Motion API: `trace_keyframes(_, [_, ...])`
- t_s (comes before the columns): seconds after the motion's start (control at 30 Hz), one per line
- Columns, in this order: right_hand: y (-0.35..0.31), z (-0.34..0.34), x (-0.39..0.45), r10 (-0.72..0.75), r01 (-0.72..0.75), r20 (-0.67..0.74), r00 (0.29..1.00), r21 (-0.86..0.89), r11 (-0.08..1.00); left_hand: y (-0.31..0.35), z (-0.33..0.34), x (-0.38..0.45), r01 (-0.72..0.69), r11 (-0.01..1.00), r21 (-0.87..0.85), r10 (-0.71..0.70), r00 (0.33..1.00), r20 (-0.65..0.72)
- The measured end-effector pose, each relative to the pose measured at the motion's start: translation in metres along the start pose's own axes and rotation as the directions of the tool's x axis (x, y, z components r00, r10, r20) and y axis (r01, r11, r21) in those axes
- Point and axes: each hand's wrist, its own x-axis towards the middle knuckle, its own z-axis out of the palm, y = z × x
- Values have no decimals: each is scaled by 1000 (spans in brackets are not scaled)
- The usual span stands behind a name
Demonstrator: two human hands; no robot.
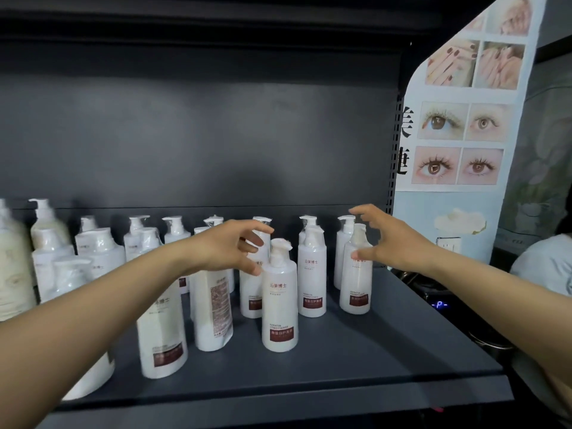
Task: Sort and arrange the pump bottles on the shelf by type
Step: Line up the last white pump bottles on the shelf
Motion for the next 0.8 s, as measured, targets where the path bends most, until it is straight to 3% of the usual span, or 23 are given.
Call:
trace_keyframes(0.2, [-49, 27, -20, -59, 40, 82, 995, 216, 976, -6, -16, -23, -48, 959, 278, 100, 979, -178])
trace_keyframes(0.33, [-64, 62, -18, 4, -55, 178, 984, 283, 958, -13, -21, -30, 67, 888, 455, 48, 970, -238])
trace_keyframes(0.57, [-68, 97, -13, 91, -165, 218, 972, 350, 922, -12, -34, -24, 200, 842, 502, -136, 978, -160])
trace_keyframes(0.8, [-64, 104, -12, 96, -153, 170, 981, 367, 918, -18, -41, -16, 136, 882, 451, -49, 979, -198])
